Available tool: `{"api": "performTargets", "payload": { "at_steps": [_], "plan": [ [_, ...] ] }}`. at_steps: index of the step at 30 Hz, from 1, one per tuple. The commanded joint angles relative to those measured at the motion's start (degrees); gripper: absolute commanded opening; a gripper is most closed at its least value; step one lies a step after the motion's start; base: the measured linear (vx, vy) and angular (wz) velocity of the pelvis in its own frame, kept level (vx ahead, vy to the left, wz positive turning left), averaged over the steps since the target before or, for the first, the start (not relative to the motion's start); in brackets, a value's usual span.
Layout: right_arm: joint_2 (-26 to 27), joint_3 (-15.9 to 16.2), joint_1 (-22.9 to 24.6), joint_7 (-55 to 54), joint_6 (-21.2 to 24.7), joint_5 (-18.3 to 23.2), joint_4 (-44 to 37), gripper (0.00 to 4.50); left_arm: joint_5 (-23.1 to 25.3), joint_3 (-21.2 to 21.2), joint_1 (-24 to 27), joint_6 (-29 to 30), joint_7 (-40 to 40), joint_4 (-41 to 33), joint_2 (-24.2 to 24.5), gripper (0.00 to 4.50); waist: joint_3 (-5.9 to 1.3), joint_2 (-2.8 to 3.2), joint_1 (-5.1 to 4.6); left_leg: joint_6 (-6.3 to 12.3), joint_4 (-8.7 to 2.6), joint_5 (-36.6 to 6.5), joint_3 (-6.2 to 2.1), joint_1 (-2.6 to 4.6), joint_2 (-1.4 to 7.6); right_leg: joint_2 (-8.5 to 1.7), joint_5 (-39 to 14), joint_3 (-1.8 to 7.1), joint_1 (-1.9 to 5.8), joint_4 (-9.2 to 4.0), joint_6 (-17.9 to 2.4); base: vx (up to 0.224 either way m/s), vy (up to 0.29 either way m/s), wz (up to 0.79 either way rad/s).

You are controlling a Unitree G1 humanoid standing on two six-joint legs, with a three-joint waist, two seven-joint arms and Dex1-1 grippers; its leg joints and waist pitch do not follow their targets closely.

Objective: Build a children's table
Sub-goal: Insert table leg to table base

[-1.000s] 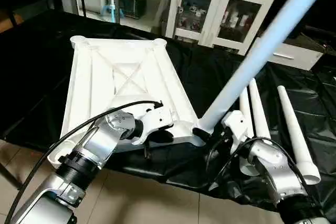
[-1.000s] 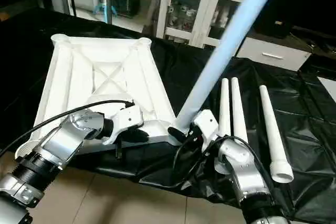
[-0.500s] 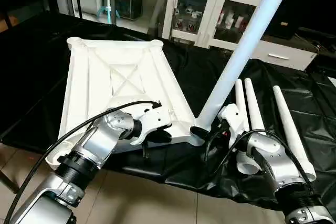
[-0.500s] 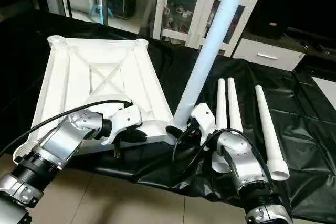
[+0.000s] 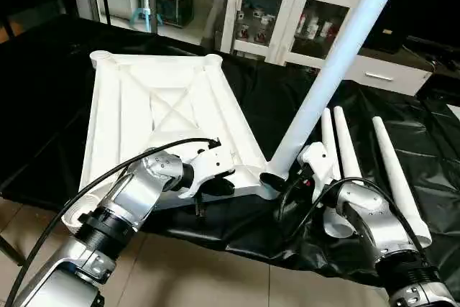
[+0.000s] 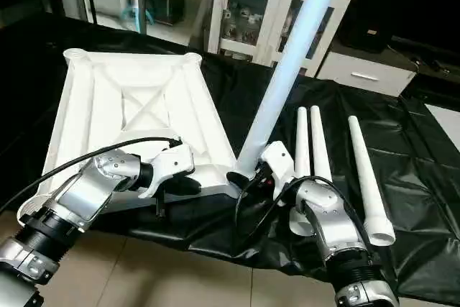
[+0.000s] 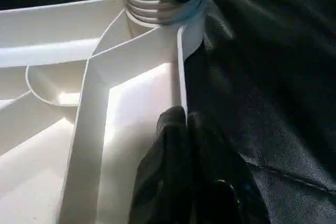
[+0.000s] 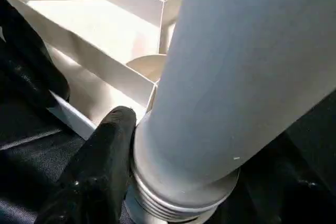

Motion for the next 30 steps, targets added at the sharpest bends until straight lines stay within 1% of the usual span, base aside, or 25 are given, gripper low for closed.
{"api": "performTargets", "payload": {
  "at_steps": [1,2,3,4,5,6,7,8,9,10,11,13,15,17,19,20,21,23,24,25,26,27,28,29,30],
  "plan": [
    [-0.8,2.7,4.6,-3.1,7.0,-4.9,9.5,2.54,-0.9,-3.9,1.4,-0.8,-3.9,-2.2,-1.2,0.0,-0.32,2.03,-0.26,-2.74,-5.93,-28.8,-2.3,0.21,3.53,-4.67,-22.9,3.12,-0.7,-5.69,-6.7,0.0,0.0,0.0],
    [-0.7,2.7,4.6,-3.1,7.0,-4.9,9.5,2.54,-0.4,-4.0,1.1,-0.5,-3.0,-2.0,-1.6,0.0,-0.28,1.99,-0.39,-2.78,-6.0,-28.9,-2.29,0.07,3.5,-4.66,-22.8,3.1,-0.63,-5.77,-6.6,0.0,0.0,0.0],
    [-0.7,2.7,4.6,-3.1,7.0,-4.9,9.5,2.54,-0.4,-4.0,1.1,-0.5,-3.0,-2.0,-1.6,0.0,-0.25,1.96,-0.37,-2.75,-5.92,-29.3,-2.2,0.3,3.47,-4.68,-23.1,3.18,-0.82,-5.9,-6.6,0.0,0.0,0.0],
    [-0.7,2.6,4.5,-3.1,7.0,-4.9,9.5,2.54,-0.1,-3.9,0.9,-0.2,-2.3,-1.7,-1.9,0.0,-0.25,1.95,-0.41,-2.73,-5.92,-29.4,-2.2,0.32,3.48,-4.69,-23.2,3.2,-0.84,-5.89,-6.7,0.0,0.0,0.0],
    [-0.7,2.6,4.5,-3.2,7.0,-4.8,9.5,2.54,-0.1,-3.6,0.6,0.2,-1.5,-1.2,-2.5,0.27,-0.22,1.99,-0.37,-2.72,-5.92,-29.5,-2.2,0.36,3.48,-4.71,-23.3,3.23,-0.89,-5.94,-6.7,0.0,0.0,0.0],
    [-0.7,2.6,4.5,-3.2,7.0,-4.8,9.5,2.54,-0.1,-3.6,0.6,0.2,-1.5,-1.2,-2.5,0.43,-0.14,2.06,-0.35,-2.75,-5.9,-30.3,-2.16,0.52,3.46,-4.7,-24.0,3.24,-1.05,-6.09,-6.6,0.0,0.0,0.0],
    [-0.7,2.6,4.4,-3.2,6.9,-4.8,9.5,2.54,-0.4,-3.3,0.2,0.9,-1.5,-0.8,-2.8,0.54,-0.13,2.06,-0.39,-2.76,-5.91,-30.6,-2.17,0.54,3.45,-4.7,-24.4,3.24,-1.08,-6.11,-6.5,0.0,0.0,0.0],
    [-0.7,2.5,4.4,-3.4,6.9,-4.8,9.5,2.54,-0.1,-3.3,-0.2,0.5,-1.0,-0.3,-3.1,0.57,-0.09,2.17,-0.38,-2.77,-5.95,-30.8,-2.25,0.46,3.43,-4.77,-25.2,3.25,-1.07,-6.23,-6.2,0.0,0.0,0.0],
    [-0.7,2.5,4.4,-3.5,6.9,-4.7,9.4,2.54,0.8,-3.6,-0.5,-0.2,-0.2,0.2,-3.2,0.65,-0.08,2.12,-0.4,-2.77,-5.96,-31.3,-2.31,0.51,3.42,-4.75,-26.1,3.19,-1.14,-6.36,-5.8,0.0,0.0,0.0],
    [-0.7,2.5,4.4,-3.5,6.9,-4.7,9.4,2.54,1.5,-3.7,-0.6,-0.7,0.5,0.6,-3.2,0.78,-0.09,2.07,-0.43,-2.75,-5.95,-31.4,-2.31,0.49,3.43,-4.78,-26.4,3.21,-1.14,-6.39,-5.7,0.0,0.0,0.0],
    [-0.7,2.5,4.4,-3.5,6.9,-4.7,9.3,2.54,2.0,-3.9,-0.8,-1.2,1.0,1.0,-3.3,0.91,-0.11,2.19,-0.38,-2.73,-5.97,-31.4,-2.39,0.51,3.47,-4.84,-26.5,3.23,-1.15,-6.42,-5.5,0.0,0.0,0.0],
    [-0.6,2.5,4.5,-3.6,6.9,-4.7,9.2,2.54,2.5,-4.1,-1.1,-1.5,1.4,1.7,-3.4,1.01,-0.07,2.18,-0.42,-2.64,-5.98,-31.5,-2.4,0.5,3.41,-4.8,-26.9,3.2,-1.21,-6.5,-5.2,0.0,0.0,0.0],
    [-0.7,2.4,4.6,-3.6,7.0,-4.7,9.0,2.54,2.9,-4.2,-1.4,-1.3,1.6,2.6,-3.8,1.02,-0.17,2.19,-0.45,-2.55,-6.05,-31.3,-2.43,0.43,3.45,-4.82,-26.7,3.18,-1.11,-6.56,-5.1,0.0,0.0,0.0],
    [-0.7,2.5,4.6,-3.7,7.0,-4.6,9.0,2.54,3.1,-4.3,-1.8,-0.9,1.6,3.1,-4.0,1.03,-0.31,2.13,-0.44,-2.5,-6.11,-30.4,-2.37,0.37,3.45,-4.78,-25.4,3.14,-0.91,-6.47,-5.3,0.0,0.0,0.0],
    [-0.7,2.6,4.6,-3.7,7.0,-4.6,8.9,2.54,3.7,-5.0,-2.5,-0.3,1.3,4.0,-4.2,1.03,-0.27,2.16,-0.45,-2.51,-6.2,-30.0,-2.31,0.37,3.47,-4.7,-23.9,3.12,-0.91,-6.42,-5.7,0.0,0.0,0.0],
    [-0.7,2.7,4.6,-3.8,7.0,-4.6,8.8,2.54,4.2,-5.2,-2.8,-0.1,1.3,4.4,-4.3,1.03,-0.3,2.38,-0.45,-2.65,-6.26,-29.8,-2.35,0.33,3.52,-4.75,-23.1,3.12,-0.78,-6.35,-6.0,0.0,0.0,0.0],
    [-0.7,2.7,4.6,-3.8,7.0,-4.6,8.8,2.54,4.7,-5.3,-3.2,0.1,1.8,5.1,-4.6,1.03,-0.27,2.37,-0.57,-2.74,-6.32,-29.6,-2.28,0.26,3.53,-4.65,-22.3,3.09,-0.76,-6.4,-6.1,0.0,0.0,0.0],
    [-0.7,2.7,4.6,-3.8,7.0,-4.6,8.7,2.54,5.3,-5.1,-4.0,0.2,3.2,6.7,-5.1,1.03,-0.26,2.37,-0.59,-2.77,-6.25,-30.1,-2.27,0.36,3.47,-4.64,-22.4,3.09,-0.83,-6.39,-6.2,0.0,0.0,0.0],
    [-0.7,2.7,4.6,-3.9,7.0,-4.6,8.7,2.54,5.6,-4.9,-4.3,0.3,3.8,7.5,-5.4,1.03,-0.3,2.52,-0.5,-2.74,-6.24,-30.2,-2.36,0.38,3.49,-4.79,-22.5,3.14,-0.77,-6.38,-6.3,0.0,0.0,0.0],
    [-0.6,2.7,4.6,-4.0,7.0,-4.5,8.6,2.54,6.0,-4.7,-4.9,0.6,4.6,8.8,-5.6,0.75,-0.28,2.4,-0.54,-2.64,-6.24,-30.3,-2.27,0.4,3.46,-4.72,-22.6,3.14,-0.83,-6.48,-6.3,0.0,0.0,0.0],
    [-0.6,2.7,4.6,-4.0,7.0,-4.5,8.6,2.54,6.0,-4.7,-4.9,0.6,4.6,8.8,-5.6,0.68,-0.26,2.39,-0.49,-2.5,-6.16,-30.4,-2.22,0.56,3.43,-4.73,-22.9,3.16,-0.96,-6.56,-6.2,0.0,0.0,0.0],
    [-0.6,2.7,4.6,-4.0,7.0,-4.5,8.6,2.54,6.1,-4.6,-5.1,0.8,4.8,9.1,-5.6,0.68,-0.26,2.28,-0.49,-2.32,-6.22,-30.0,-2.31,0.33,3.46,-4.86,-23.0,3.15,-0.72,-6.51,-6.3,0.0,0.0,0.0],
    [-0.6,2.7,4.6,-4.0,7.0,-4.5,8.5,2.54,6.1,-4.5,-5.3,0.9,4.9,9.4,-5.5,0.61,-0.21,2.43,-0.42,-2.26,-6.24,-30.0,-2.31,0.3,3.47,-4.89,-23.3,3.17,-0.73,-6.55,-6.3,0.0,0.0,0.0],
    [-0.5,2.7,4.6,-4.0,7.0,-4.5,8.5,2.54,6.0,-4.5,-5.4,1.1,4.9,9.7,-5.5,0.48,-0.2,2.35,-0.38,-2.09,-6.13,-30.2,-2.19,0.55,3.44,-4.91,-24.1,3.2,-0.97,-6.73,-6.2,0.0,0.0,0.0],
    [-0.5,2.7,4.6,-4.0,7.0,-4.5,8.5,2.54,5.9,-4.5,-5.5,1.1,4.9,9.9,-5.4,0.48,-0.18,2.37,-0.33,-1.97,-6.15,-30.2,-2.22,0.58,3.43,-4.93,-24.8,3.22,-0.98,-6.79,-6.1,0.0,0.0,0.0]
  ]
}}
